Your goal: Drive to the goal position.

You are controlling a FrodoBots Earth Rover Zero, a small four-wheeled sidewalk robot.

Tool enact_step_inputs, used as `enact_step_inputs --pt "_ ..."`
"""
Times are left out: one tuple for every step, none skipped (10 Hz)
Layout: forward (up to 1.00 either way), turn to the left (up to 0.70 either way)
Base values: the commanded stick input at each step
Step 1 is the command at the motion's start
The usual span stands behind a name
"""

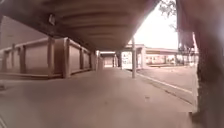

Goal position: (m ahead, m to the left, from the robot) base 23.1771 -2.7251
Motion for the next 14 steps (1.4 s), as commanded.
enact_step_inputs --pt "0.70 0.00" --pt "0.70 0.00" --pt "0.70 0.00" --pt "0.70 0.00" --pt "0.70 0.00" --pt "0.70 0.00" --pt "0.70 0.00" --pt "0.70 0.00" --pt "0.70 0.00" --pt "0.70 0.00" --pt "0.70 0.00" --pt "0.70 0.00" --pt "0.70 0.00" --pt "0.70 0.00"
